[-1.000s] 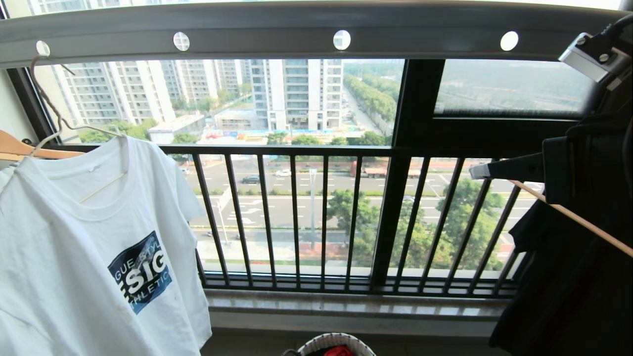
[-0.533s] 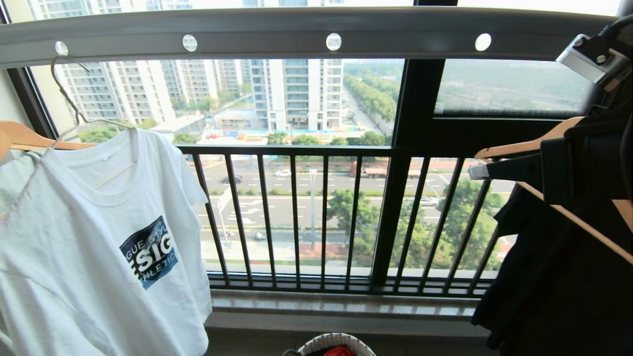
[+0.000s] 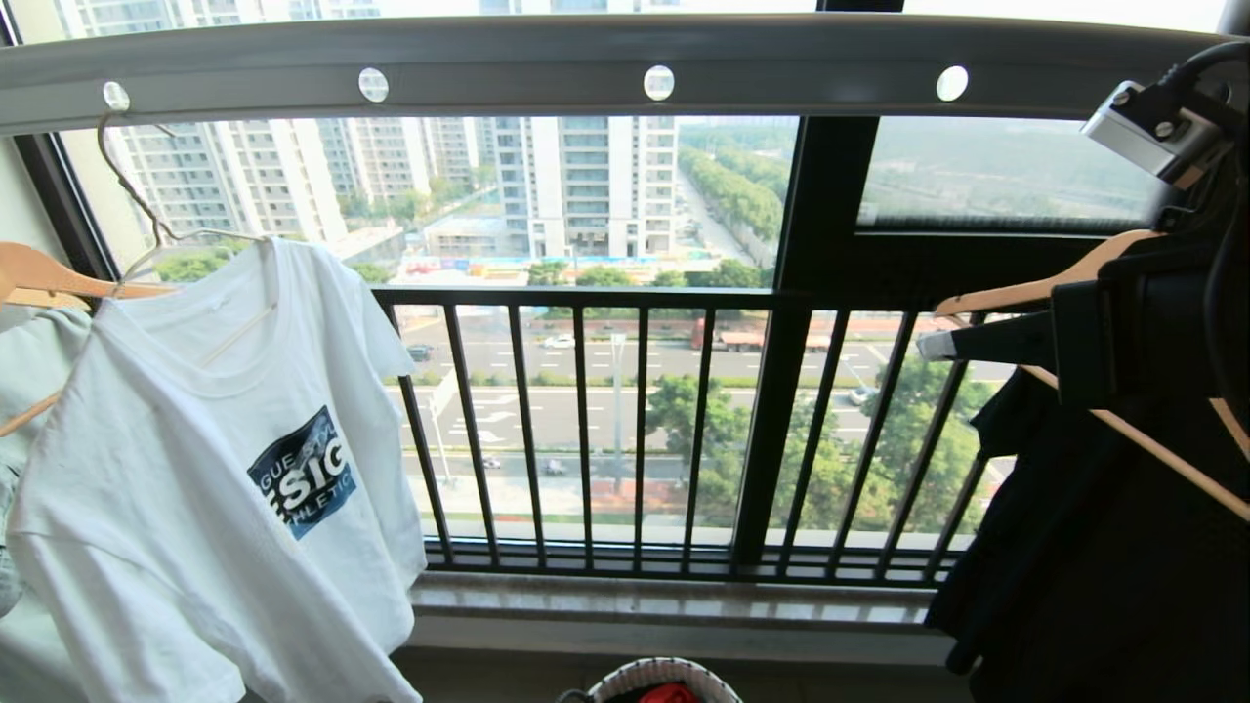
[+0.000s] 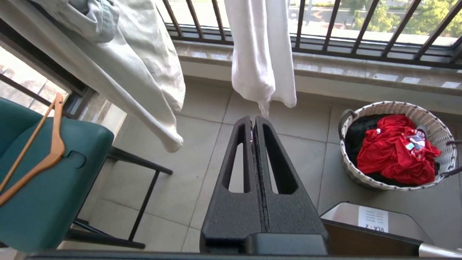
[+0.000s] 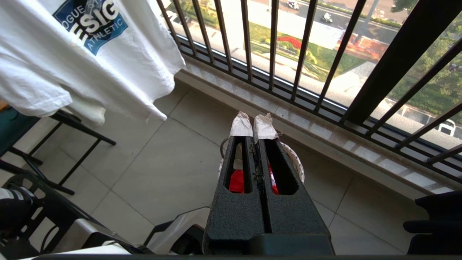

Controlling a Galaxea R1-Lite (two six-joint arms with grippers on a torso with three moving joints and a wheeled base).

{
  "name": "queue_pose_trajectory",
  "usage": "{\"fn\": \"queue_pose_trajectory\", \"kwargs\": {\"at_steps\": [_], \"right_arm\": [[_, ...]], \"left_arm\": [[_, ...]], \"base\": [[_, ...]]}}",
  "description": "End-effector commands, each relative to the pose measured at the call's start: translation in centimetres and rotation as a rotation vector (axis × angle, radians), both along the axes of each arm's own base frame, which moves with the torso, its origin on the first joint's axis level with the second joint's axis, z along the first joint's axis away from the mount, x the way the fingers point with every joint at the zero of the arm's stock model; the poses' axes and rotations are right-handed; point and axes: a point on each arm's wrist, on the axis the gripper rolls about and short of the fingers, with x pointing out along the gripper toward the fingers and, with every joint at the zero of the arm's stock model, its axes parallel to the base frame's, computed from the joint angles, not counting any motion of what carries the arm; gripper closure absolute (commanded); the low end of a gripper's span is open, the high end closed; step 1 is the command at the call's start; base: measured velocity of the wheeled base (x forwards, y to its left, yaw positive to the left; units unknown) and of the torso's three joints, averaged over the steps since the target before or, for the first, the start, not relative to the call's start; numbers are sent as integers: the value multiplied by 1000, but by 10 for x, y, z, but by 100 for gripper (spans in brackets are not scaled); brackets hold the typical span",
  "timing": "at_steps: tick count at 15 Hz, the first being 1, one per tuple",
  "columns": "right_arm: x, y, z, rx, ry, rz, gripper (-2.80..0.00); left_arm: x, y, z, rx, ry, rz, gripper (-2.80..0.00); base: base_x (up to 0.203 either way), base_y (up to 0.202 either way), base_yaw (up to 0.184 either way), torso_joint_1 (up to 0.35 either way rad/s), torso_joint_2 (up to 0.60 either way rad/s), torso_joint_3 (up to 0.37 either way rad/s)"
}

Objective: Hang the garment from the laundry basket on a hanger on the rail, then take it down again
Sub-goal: Take the clothes off the clothes rack

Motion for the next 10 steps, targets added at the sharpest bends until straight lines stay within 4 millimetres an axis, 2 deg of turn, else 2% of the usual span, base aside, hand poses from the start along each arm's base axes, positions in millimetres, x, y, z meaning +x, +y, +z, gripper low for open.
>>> {"fn": "queue_pose_trajectory", "kwargs": {"at_steps": [1,7,10], "right_arm": [[0,0,0,-2,3,1,0],[-2,-1,1,0,-5,1,0],[-2,-1,1,0,-5,1,0]], "left_arm": [[2,0,23,12,-40,22,0],[22,3,92,27,-119,30,0],[35,5,117,31,-137,32,0]], "base": [[0,0,0,0,0,0],[0,0,0,0,0,0],[0,0,0,0,0,0]]}}
